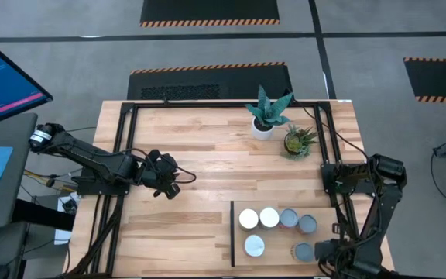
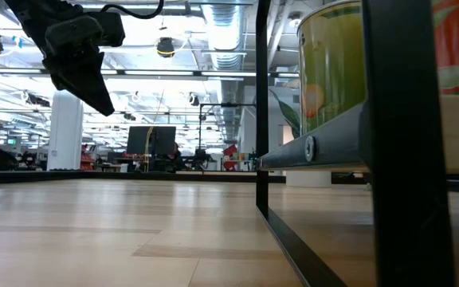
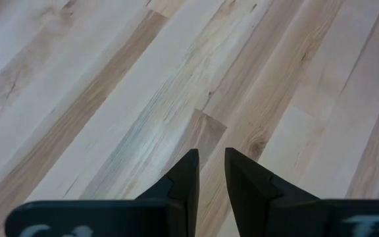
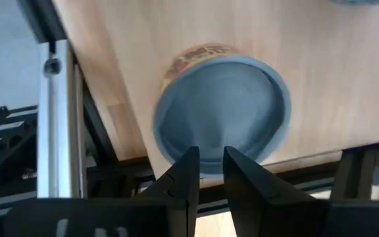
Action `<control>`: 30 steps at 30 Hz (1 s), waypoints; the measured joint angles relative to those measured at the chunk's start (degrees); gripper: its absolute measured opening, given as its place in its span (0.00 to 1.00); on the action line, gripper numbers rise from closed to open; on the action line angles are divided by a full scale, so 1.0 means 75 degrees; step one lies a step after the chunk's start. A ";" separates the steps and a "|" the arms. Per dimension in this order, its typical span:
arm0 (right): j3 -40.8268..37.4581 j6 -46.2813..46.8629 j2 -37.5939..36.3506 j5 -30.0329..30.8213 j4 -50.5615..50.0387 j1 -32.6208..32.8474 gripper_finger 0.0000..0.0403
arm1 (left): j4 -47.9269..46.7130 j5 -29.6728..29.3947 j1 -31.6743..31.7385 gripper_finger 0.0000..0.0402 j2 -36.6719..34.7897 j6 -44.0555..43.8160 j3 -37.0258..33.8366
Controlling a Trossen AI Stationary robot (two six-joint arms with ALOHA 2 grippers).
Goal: Pick and place cans onto a shelf
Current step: Put the canned pineapple rings on the shelf, then adjust the cans on the shelf
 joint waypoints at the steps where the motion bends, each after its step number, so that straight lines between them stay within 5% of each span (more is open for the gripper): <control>1: 0.0011 0.0092 0.0000 0.0010 -0.0099 0.0000 0.23 | 0.0000 0.0000 0.0000 0.15 0.0000 0.0000 0.0000; 15: 0.1654 -0.0009 -0.0003 0.2164 -0.1421 -0.0257 0.23 | 0.0000 0.0000 0.0000 0.15 0.0000 0.0000 0.0000; 19: 0.1920 -0.0860 -0.0009 0.3112 -0.1200 -0.0744 0.23 | -0.0002 -0.0017 0.0001 0.15 0.0000 0.0000 0.0000; 30: 0.1893 -0.4016 -0.0009 0.3643 0.0704 -0.1897 0.23 | 0.0000 -0.0029 0.0000 0.15 0.0000 0.0046 0.0000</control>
